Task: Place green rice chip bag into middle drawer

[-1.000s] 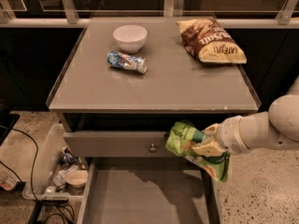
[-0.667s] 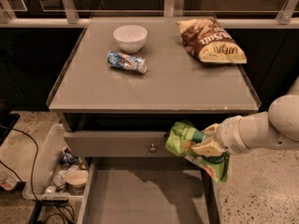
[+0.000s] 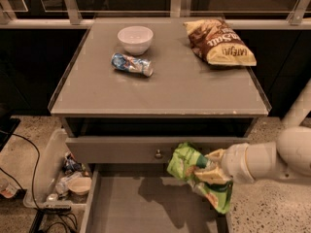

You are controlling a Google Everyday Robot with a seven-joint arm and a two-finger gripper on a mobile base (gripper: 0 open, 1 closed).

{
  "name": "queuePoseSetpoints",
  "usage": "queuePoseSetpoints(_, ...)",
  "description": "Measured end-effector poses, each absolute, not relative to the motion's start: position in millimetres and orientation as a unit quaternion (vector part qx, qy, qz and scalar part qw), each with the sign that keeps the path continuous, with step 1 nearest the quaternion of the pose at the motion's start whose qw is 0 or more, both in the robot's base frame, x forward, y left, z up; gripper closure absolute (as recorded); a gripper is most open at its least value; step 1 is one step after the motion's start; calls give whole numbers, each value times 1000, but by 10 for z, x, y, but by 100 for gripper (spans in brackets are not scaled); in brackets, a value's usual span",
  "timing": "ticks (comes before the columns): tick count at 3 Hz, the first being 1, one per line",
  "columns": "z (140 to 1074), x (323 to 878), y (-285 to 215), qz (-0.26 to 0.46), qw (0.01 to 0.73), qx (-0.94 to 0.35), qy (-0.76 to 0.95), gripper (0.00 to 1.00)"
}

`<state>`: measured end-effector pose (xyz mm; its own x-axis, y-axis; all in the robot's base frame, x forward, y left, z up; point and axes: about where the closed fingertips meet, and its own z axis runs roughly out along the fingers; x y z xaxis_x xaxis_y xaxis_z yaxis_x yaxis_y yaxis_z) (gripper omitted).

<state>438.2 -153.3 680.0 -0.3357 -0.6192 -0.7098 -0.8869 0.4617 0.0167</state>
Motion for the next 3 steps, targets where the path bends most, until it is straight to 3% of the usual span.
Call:
queuePoseSetpoints(1, 6569, 3996, -1389, 221, 334, -472, 786, 100)
queuePoseSetpoints(3, 6197, 3891, -1097, 208, 345, -500, 766, 100)
